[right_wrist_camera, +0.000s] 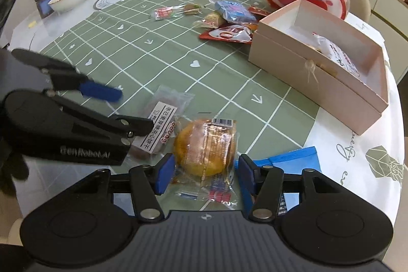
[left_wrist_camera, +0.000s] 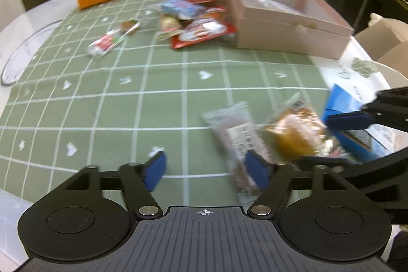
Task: Organize snacks
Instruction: 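Carry the biscuit packet with the left tool while the right tool carries the bread packet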
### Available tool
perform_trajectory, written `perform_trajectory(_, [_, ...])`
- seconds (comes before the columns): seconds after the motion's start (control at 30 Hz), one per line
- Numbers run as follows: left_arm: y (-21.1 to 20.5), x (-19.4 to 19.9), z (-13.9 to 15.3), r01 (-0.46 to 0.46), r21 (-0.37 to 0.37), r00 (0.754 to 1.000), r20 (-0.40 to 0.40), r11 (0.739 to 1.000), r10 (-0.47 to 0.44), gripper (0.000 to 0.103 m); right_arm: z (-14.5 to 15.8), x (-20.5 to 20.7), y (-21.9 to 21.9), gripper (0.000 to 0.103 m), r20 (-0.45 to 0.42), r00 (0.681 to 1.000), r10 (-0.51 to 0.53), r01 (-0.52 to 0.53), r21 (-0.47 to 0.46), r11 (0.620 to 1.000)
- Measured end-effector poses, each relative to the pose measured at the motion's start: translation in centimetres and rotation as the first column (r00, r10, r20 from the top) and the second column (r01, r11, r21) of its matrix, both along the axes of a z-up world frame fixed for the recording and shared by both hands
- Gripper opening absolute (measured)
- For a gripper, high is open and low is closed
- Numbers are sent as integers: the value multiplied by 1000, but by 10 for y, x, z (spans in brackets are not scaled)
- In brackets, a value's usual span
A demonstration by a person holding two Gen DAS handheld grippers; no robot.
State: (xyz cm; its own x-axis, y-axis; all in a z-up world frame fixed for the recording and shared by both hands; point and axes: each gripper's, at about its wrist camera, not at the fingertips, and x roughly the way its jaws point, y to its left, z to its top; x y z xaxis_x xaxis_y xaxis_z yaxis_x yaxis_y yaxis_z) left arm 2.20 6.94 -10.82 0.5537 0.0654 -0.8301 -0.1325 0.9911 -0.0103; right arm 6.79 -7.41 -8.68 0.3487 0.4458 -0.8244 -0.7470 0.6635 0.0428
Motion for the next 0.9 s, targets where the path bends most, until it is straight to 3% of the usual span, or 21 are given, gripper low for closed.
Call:
perform_trajectory(0.1, [12,-2,1,-12,-37,1000,0,999,12,77,0,5,-4,55,10,1000,-25,26,-6,1000])
perform_trajectory(0.17, [13,-8,8,-4,-75,1000,27,997,6,65,2,10,-9,55,10,999,-46,46,-4,999])
perform_trajectory(0.27, [3,-8,15,27,-123,998,62,992,-20,64,10,19,-23,55,-7,997,-82,82,32,996])
perform_trajectory(0.47, [-25,11,-4,37,-68,999,-2,997,-38,66,22,27,-41,58,13,994,-112,111,61,992])
perform_trajectory(0.57, [-32,12,-6,62,-21,998,15,998,-62,66,21,27,-44,62,4,996,-90,89,71,993])
perform_trajectory(0.67, [-34,5,-4,108,0,994,4,994,-108,49,20,26,-40,68,-19,999,-48,50,88,995])
perform_trajectory(0.9, [-14,-17,0,53,-69,998,-21,996,-54,43,4,28,-9,73,0,999,43,-43,41,998])
